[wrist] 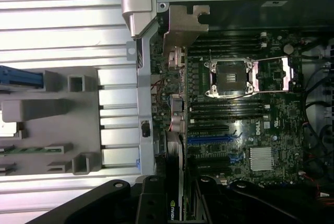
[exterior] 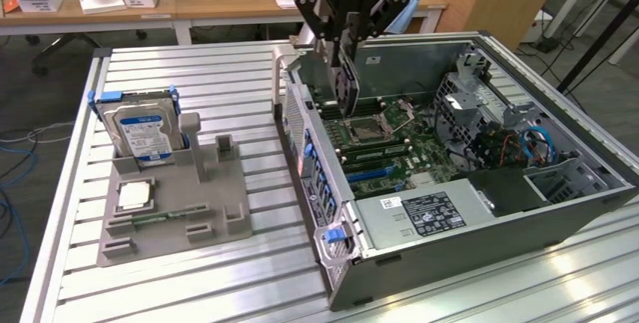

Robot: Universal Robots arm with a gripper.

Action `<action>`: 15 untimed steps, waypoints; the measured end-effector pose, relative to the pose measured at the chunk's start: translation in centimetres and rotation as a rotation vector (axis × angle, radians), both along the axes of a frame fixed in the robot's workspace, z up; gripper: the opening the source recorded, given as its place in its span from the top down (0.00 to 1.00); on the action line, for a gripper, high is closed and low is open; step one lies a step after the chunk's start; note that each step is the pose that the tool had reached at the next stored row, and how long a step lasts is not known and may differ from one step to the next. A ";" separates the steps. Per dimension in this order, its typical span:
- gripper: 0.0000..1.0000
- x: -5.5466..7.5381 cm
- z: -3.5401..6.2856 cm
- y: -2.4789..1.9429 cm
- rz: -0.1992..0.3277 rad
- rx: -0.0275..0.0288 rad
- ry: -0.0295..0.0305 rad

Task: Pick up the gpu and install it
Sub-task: 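Pick up the gpu and move the gpu toward the slot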

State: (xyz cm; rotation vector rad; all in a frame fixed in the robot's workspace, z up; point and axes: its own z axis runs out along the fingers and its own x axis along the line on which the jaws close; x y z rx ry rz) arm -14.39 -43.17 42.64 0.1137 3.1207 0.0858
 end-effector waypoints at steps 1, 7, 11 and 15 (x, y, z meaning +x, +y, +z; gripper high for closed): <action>0.74 0.1 0.00 0.00 0.000 0.0001 0.0000; 0.74 0.4 -0.01 0.00 0.000 0.0001 -0.0001; 0.74 0.7 0.00 0.00 0.000 0.0000 0.0000; 0.74 0.9 0.00 0.00 0.000 0.0000 0.0000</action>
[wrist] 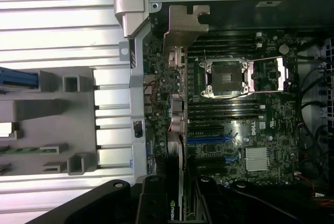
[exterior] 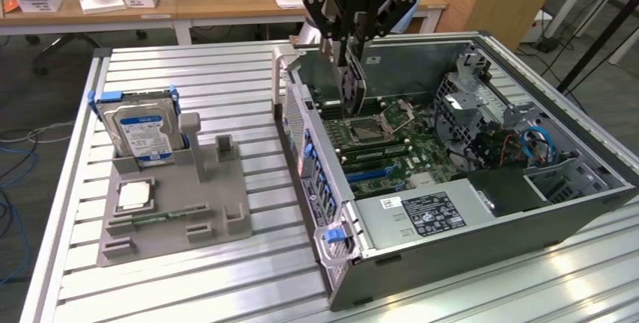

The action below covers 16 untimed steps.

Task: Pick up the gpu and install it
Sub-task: 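Pick up the gpu and move the gpu toward the slot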

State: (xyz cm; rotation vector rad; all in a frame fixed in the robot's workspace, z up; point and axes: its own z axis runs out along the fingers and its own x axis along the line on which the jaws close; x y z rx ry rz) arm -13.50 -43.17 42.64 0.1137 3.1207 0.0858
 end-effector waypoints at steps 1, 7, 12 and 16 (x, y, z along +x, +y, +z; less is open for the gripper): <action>0.74 0.1 0.00 0.00 0.000 0.0000 0.0000; 0.74 0.4 0.00 0.00 0.000 0.0000 -0.0001; 0.74 0.8 0.00 0.00 0.000 0.0000 0.0000; 0.74 1.0 0.00 0.00 0.000 0.0000 0.0000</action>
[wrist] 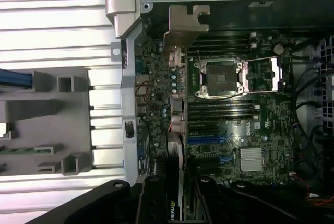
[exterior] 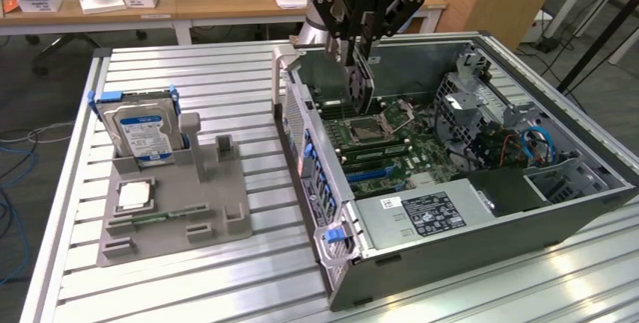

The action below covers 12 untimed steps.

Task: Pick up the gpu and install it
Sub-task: 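Pick up the gpu and move the gpu toward the slot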

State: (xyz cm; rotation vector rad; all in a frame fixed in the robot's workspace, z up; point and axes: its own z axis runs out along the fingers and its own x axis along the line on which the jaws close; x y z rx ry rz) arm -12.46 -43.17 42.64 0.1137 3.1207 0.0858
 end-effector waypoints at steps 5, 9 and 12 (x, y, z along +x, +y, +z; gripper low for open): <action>0.74 0.3 0.00 0.00 0.000 0.0001 0.0000; 0.74 0.6 0.00 0.00 0.000 0.0001 -0.0001; 0.74 0.8 0.00 0.00 0.000 0.0001 0.0000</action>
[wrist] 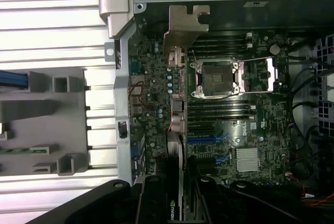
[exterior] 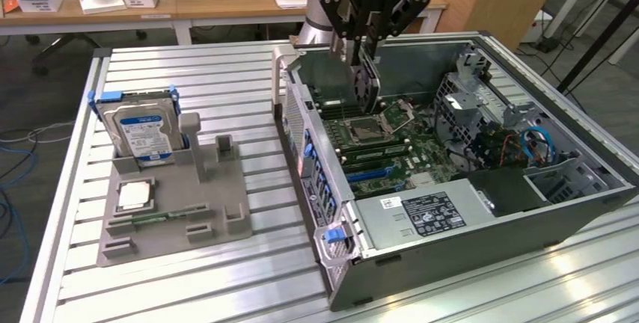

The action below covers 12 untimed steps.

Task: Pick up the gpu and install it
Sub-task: 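Pick up the gpu and move the gpu toward the slot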

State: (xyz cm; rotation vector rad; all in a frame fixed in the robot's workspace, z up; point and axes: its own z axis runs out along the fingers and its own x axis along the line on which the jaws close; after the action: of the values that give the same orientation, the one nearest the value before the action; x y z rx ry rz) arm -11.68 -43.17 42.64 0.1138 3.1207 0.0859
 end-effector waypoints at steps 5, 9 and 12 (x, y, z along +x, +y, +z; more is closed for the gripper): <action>0.74 0.3 0.00 0.00 0.000 0.0000 -0.0001; 0.74 0.5 0.00 0.00 0.000 -0.0001 -0.0001; 0.74 0.7 0.00 0.00 0.000 -0.0001 0.0000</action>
State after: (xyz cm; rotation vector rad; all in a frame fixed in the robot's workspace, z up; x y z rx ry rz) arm -10.95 -43.17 42.64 0.1137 3.1208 0.0858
